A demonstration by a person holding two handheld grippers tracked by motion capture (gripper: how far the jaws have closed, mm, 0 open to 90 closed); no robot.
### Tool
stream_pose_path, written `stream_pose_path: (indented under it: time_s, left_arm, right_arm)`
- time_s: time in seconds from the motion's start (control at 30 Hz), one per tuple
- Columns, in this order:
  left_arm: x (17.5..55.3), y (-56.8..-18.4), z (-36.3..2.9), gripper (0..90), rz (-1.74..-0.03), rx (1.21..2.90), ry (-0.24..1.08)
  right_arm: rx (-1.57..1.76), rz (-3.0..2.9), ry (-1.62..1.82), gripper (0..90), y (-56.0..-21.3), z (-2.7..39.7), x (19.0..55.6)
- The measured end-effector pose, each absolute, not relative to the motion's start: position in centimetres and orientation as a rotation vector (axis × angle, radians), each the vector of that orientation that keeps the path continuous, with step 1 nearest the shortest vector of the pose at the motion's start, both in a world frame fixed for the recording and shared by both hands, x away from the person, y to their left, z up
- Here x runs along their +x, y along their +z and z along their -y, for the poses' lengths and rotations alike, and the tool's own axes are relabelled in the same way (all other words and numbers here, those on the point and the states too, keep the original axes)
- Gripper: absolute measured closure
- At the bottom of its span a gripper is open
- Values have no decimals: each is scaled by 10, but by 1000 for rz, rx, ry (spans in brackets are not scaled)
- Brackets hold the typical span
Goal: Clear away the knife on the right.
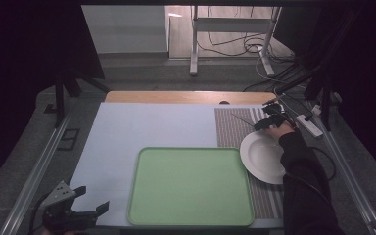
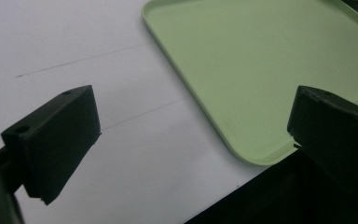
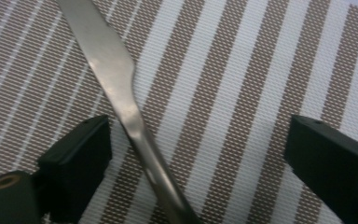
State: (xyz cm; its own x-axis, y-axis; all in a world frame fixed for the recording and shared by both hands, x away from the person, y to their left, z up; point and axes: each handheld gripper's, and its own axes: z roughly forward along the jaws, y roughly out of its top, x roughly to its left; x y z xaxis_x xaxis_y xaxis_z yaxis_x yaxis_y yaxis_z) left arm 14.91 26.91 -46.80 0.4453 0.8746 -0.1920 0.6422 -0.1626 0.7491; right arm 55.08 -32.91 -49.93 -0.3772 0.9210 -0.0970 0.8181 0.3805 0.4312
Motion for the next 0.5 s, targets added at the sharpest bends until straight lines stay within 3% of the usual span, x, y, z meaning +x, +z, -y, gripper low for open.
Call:
stream_pose_path:
  time_s: [0.1,0.23,0.5]
  left_arm:
    - [149,-468,-269,22,-1280,1891,364]
    - [149,-468,-269,22,-1276,1896,367]
    - [149,-468,-269,23,-1274,1897,367]
  right_arm:
    - [1531,-2342,486,207,-499,334,550]
    - [1483,-2400,503,430,-494,336,547]
    - [1452,-2458,489,777,-489,345,542]
